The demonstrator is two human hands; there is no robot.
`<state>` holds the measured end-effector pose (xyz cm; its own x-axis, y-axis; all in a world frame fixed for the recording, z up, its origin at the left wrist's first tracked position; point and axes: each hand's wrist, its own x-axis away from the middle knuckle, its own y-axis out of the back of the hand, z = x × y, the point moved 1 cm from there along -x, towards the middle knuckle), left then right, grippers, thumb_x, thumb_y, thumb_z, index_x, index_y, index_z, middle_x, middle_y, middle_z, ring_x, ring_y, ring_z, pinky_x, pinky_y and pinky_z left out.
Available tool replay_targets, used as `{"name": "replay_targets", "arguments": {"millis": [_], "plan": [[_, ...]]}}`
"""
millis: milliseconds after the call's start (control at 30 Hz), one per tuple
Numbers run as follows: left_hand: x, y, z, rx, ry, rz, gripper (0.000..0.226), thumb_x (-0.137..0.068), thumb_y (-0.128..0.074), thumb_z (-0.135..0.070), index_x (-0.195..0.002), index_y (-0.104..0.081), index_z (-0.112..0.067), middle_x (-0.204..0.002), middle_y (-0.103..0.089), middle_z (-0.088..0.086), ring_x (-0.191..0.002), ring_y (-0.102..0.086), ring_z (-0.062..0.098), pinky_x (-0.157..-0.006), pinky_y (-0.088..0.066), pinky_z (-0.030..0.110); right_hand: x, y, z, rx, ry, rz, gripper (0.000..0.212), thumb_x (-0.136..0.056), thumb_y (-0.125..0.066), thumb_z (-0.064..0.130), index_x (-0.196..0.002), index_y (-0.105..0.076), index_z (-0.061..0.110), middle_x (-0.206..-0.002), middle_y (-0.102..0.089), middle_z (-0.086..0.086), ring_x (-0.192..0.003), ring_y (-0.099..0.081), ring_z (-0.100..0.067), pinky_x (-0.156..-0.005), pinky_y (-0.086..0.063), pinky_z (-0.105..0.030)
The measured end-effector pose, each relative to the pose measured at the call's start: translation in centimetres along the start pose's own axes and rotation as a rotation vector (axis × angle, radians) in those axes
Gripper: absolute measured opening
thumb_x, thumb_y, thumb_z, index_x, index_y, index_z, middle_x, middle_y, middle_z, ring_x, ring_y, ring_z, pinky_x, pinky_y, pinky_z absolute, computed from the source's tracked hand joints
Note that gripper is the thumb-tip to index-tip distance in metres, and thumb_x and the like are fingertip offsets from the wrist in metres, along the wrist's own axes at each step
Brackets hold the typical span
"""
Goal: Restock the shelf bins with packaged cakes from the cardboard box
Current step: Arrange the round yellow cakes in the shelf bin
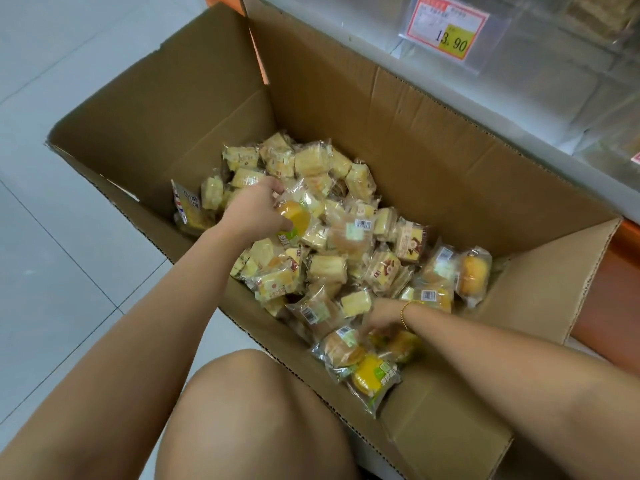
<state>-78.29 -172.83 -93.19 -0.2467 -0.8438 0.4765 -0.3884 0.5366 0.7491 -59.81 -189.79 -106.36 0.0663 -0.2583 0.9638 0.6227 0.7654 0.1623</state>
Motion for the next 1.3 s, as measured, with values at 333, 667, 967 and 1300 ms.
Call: {"name": "replay_targets", "arguments": {"millis": [333, 667, 967, 1300], "plan": [[-0.3, -0.4, -0.2, -0.053, -0.067, 0.065, 0.073, -0.075, -0.08, -0.022, -0.137, -0.041, -0.014, -0.11, -0.055, 0.005, -0.091, -0.054, 0.022, -0.071, -0.044, 0.032, -0.6, -3.2, 0.8, -0.251, -0.089, 0.017, 0.053, -0.085, -0.069, 0.037, -0.123, -0.054, 0.004, -0.127, -0.053, -0.014, -0.099, -0.046, -0.023, -0.081, -0.043, -0.032], [1.4, 0.0, 0.4, -0.049, 0.057, 0.084, 0.036, -0.076, -0.079, -0.024, -0.076, -0.044, -0.018, -0.088, -0.049, 0.005, -0.08, -0.049, 0.022, -0.064, -0.043, 0.028, 5.0, -0.6, 3.0, -0.36, -0.071, 0.173, 0.024, -0.093, -0.059, 0.014, -0.071, -0.048, 0.015, -0.063, -0.047, 0.002, -0.052, -0.044, -0.009, -0.044, -0.041, -0.016], [5.4, 1.9, -3.7, 0.573, 0.071, 0.14, 0.035, -0.079, -0.077, -0.018, -0.104, -0.061, 0.001, -0.099, -0.067, 0.007, -0.067, -0.07, 0.01, -0.067, -0.055, 0.02, 22.3, 8.9, 0.3, 0.145, 0.382, -0.824, 0.028, -0.074, -0.076, 0.028, -0.097, -0.063, 0.019, -0.085, -0.058, 0.008, -0.073, -0.054, -0.009, -0.058, -0.041, -0.022], [12.2, 0.7, -15.0, 0.975, -0.022, 0.672, 0.033, -0.071, -0.07, -0.022, -0.101, -0.066, -0.008, -0.091, -0.071, 0.008, -0.073, -0.07, 0.017, -0.076, -0.06, 0.034, 32.5, 8.3, -7.2, 0.16, 1.05, -1.543, 0.034, -0.082, -0.06, 0.015, -0.112, -0.065, 0.031, -0.133, -0.052, 0.0, -0.131, -0.042, -0.024, -0.11, -0.032, -0.032]]}}
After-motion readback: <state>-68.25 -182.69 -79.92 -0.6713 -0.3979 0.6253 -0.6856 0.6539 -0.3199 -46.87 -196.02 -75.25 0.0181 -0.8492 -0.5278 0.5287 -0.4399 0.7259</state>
